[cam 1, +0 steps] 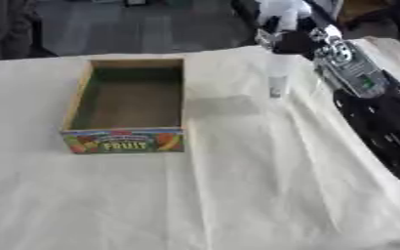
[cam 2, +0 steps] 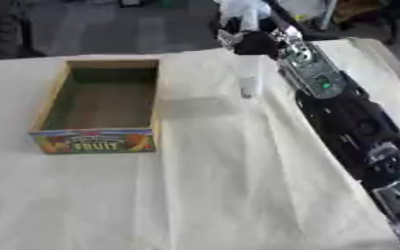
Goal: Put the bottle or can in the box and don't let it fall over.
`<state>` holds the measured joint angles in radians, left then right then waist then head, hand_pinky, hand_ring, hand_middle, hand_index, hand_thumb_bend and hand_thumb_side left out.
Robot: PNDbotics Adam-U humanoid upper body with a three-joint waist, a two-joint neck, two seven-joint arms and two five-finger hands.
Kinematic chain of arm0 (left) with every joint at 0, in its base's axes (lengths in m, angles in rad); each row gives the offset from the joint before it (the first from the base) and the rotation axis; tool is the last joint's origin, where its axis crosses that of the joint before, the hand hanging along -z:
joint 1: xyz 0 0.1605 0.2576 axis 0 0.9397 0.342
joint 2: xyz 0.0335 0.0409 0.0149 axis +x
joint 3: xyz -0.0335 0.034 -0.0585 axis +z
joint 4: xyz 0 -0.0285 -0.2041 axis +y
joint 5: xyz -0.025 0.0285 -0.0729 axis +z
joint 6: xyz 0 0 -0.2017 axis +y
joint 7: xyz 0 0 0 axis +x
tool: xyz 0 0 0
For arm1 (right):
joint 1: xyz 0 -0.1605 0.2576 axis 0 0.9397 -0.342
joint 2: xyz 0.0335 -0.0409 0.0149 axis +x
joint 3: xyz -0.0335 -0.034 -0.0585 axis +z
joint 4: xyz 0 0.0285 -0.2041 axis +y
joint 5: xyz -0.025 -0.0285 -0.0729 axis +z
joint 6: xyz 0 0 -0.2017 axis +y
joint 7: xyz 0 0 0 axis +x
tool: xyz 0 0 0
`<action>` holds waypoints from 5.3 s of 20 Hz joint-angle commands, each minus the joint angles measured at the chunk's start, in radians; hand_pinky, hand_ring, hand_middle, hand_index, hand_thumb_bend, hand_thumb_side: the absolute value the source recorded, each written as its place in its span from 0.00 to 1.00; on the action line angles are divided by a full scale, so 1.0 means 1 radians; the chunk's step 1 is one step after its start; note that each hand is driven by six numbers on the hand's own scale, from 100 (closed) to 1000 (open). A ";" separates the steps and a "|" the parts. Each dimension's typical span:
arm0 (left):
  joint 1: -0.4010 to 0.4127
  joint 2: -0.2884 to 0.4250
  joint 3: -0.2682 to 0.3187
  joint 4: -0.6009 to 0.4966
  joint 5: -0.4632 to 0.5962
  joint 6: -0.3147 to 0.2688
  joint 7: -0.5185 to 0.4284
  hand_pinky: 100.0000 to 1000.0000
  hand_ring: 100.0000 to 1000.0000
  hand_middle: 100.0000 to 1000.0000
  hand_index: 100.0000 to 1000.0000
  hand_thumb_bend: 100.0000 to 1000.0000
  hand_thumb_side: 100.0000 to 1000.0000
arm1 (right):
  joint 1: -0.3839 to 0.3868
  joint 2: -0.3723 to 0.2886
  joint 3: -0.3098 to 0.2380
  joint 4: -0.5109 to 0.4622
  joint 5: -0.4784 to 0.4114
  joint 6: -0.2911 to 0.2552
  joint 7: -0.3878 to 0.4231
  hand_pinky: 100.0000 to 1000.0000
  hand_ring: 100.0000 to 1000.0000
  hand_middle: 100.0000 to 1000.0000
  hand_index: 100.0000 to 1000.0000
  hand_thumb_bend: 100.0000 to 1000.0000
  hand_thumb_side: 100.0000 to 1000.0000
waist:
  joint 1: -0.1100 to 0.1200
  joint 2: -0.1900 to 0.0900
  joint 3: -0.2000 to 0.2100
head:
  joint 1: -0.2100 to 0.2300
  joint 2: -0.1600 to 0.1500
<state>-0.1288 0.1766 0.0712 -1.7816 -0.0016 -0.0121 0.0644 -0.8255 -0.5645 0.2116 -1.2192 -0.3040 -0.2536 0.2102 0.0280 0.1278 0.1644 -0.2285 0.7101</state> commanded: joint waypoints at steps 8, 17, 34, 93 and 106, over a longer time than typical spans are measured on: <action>-0.013 0.009 -0.002 -0.010 0.001 -0.002 -0.007 0.69 0.63 0.73 0.82 0.41 0.74 | -0.080 0.023 0.007 -0.016 0.008 0.002 0.017 0.56 0.22 0.08 0.36 0.10 0.00 | -0.004 -0.019 0.036 | -0.017 -0.008; -0.032 0.009 -0.007 -0.010 0.002 -0.002 -0.011 0.69 0.63 0.72 0.82 0.41 0.74 | -0.133 0.044 0.013 -0.026 0.006 0.003 0.024 0.56 0.22 0.08 0.36 0.09 0.00 | -0.014 -0.007 0.074 | -0.031 -0.022; -0.091 0.003 -0.033 0.001 0.011 0.000 -0.034 0.68 0.63 0.72 0.82 0.42 0.73 | -0.211 0.129 0.040 0.007 0.024 0.012 0.041 0.57 0.23 0.09 0.37 0.11 0.00 | -0.039 0.028 0.180 | -0.122 -0.078; -0.020 0.033 0.017 0.002 -0.010 -0.001 0.025 0.68 0.63 0.72 0.82 0.42 0.73 | 0.463 -0.177 -0.170 -0.598 -0.167 0.012 -0.117 0.78 0.72 0.68 0.99 0.36 0.20 | -0.062 -0.013 -0.078 | 0.081 -0.047; 0.004 0.037 0.017 0.002 -0.010 -0.001 0.029 0.68 0.62 0.72 0.82 0.42 0.73 | 0.777 0.047 -0.317 -0.730 0.082 -0.002 -0.299 0.77 0.69 0.63 0.96 0.33 0.13 | -0.057 -0.031 -0.135 | 0.155 0.009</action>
<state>-0.1212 0.1951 0.0839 -1.7580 -0.0068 -0.0123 0.0909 -0.0442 -0.5255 -0.0841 -1.9301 -0.2595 -0.2538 -0.0645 -0.0274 0.1121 0.0300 -0.0815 0.7093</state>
